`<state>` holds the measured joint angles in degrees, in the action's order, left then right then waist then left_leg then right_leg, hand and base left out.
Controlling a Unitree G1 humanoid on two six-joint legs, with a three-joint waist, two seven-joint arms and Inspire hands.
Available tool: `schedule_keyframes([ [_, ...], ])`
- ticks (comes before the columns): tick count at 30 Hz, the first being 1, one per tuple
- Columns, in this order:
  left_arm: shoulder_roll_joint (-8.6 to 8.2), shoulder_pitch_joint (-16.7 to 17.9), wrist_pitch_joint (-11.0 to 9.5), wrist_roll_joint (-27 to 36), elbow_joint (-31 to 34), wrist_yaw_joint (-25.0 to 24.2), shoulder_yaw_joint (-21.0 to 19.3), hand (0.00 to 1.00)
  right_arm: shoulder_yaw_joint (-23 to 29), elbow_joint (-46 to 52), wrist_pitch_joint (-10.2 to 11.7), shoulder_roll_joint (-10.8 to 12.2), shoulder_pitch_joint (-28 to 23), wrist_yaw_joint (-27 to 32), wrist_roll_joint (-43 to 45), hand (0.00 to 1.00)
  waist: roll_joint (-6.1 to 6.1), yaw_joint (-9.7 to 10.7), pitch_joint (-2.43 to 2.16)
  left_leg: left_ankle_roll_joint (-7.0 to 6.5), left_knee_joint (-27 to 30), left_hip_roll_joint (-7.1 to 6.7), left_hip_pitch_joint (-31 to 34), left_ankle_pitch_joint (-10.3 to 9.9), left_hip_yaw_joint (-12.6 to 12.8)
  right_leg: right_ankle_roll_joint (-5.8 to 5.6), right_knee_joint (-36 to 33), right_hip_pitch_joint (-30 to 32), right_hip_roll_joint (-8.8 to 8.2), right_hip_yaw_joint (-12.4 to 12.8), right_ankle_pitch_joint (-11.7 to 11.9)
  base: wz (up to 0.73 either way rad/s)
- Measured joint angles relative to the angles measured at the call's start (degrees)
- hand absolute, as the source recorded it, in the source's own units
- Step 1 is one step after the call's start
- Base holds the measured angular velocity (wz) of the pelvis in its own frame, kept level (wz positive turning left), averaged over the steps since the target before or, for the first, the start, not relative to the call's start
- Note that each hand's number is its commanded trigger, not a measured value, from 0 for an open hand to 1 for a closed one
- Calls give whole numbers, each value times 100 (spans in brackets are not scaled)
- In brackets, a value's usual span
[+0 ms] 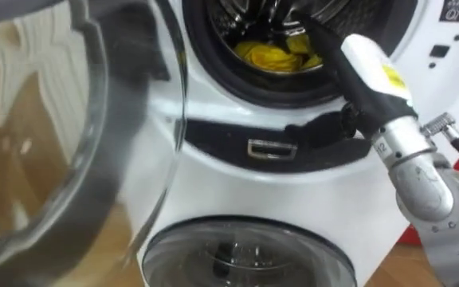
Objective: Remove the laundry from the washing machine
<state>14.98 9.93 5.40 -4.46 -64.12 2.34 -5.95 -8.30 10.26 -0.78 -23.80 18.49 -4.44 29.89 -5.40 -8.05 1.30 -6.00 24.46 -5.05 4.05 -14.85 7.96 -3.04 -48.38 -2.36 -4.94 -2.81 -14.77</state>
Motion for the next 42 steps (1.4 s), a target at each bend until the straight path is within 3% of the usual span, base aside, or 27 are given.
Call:
schedule_keyframes([
  [1, 63, -76, -13, 37, 1, 15, 61, 0, 1, 85, 25, -8, -133, 0, -38, 0, 30, 108, -14, -2, -72, 51, -111, -42, -111, 23, -276, 208, 26, -107, 136, 0],
  [3, 84, -275, -53, 40, 4, 87, 65, 0, -15, 132, 86, -7, -180, -13, -46, 0, 98, 169, -9, 5, -131, 177, -165, -56, -125, 173, -145, 765, 151, -86, -295, -9],
  [5, 94, -416, -101, 51, -4, 107, 134, 0, -93, 149, 73, -5, -219, -31, -46, 0, 168, 296, -4, 19, -224, 252, -283, -27, -190, 203, 651, 1101, 258, -101, -390, 10],
  [6, 84, -471, -162, 51, -3, 109, 167, 0, -157, 150, 58, -2, -239, -48, -44, 0, 172, 321, -6, 21, -317, 239, -422, -18, -175, 210, 1461, 1143, 260, -25, -284, 22],
  [7, 62, -479, -208, 56, 0, 121, 167, 0, -195, 156, 67, 3, -273, -70, -45, 0, 184, 371, -10, 30, -354, 226, -549, -55, -190, 232, 2078, 1123, 263, -7, 97, 18],
  [9, 5, -422, -209, 178, 35, 132, 161, 0, -235, 219, 108, 2, -389, -110, -46, 0, 249, 363, -100, 91, -443, 252, -686, -72, -247, 337, 2421, 930, 341, 41, 424, 4],
  [10, 2, -339, -198, 178, 43, 127, 150, 0, -246, 297, 154, 2, -417, -153, -81, 0, 259, 356, -105, 125, -554, 267, -739, -48, -249, 386, 2581, 872, 404, 72, 644, -12],
  [16, -98, -29, -108, 155, 41, 60, 146, 0, -249, 481, 152, 3, -429, -230, -124, 0, 216, 373, -124, 251, -712, 441, -661, 19, -284, 448, 3281, 681, 586, 4, 1046, -2],
  [20, -173, 3, -102, 159, 10, 44, 142, 0, -211, 588, 0, 3, -415, -262, -82, 0, 182, 333, -123, 257, -713, 455, -607, 19, -360, 476, 3401, 659, 611, -13, 1102, 9],
  [26, -239, 100, -102, 157, 10, 88, 70, 0, 89, 676, -59, -79, -110, -287, -52, 0, 96, 265, -169, 283, -799, 453, -573, 91, -511, 492, 3482, 628, 626, -116, 1133, 12],
  [29, -239, 129, -109, 170, -69, 99, 37, 0, 88, 890, -60, -121, -61, -322, -102, 0, 49, 278, -160, 296, -891, 465, -615, 101, -515, 543, 3479, 633, 631, -151, 1100, 1],
  [32, -239, 119, -128, 175, -133, 92, 40, 0, 93, 999, -167, -116, 320, -249, -158, 0, 26, 246, -154, 312, -1023, 473, -678, 112, -513, 575, 3491, 626, 638, -154, 1061, 0],
  [38, -234, -13, -172, 180, -155, 60, 46, 0, 286, 1350, -312, -109, 723, -189, -229, 0, -40, -101, -149, 347, -1188, 527, -841, 125, -574, 624, 3666, 422, 720, -221, 1035, 10],
  [42, -206, -12, -169, 178, -218, 45, 45, 0, 269, 1519, -463, -108, 719, -346, -213, 0, -78, -115, -130, 406, -1269, 530, -880, 159, -568, 660, 3669, 422, 743, -207, 1017, -1],
])
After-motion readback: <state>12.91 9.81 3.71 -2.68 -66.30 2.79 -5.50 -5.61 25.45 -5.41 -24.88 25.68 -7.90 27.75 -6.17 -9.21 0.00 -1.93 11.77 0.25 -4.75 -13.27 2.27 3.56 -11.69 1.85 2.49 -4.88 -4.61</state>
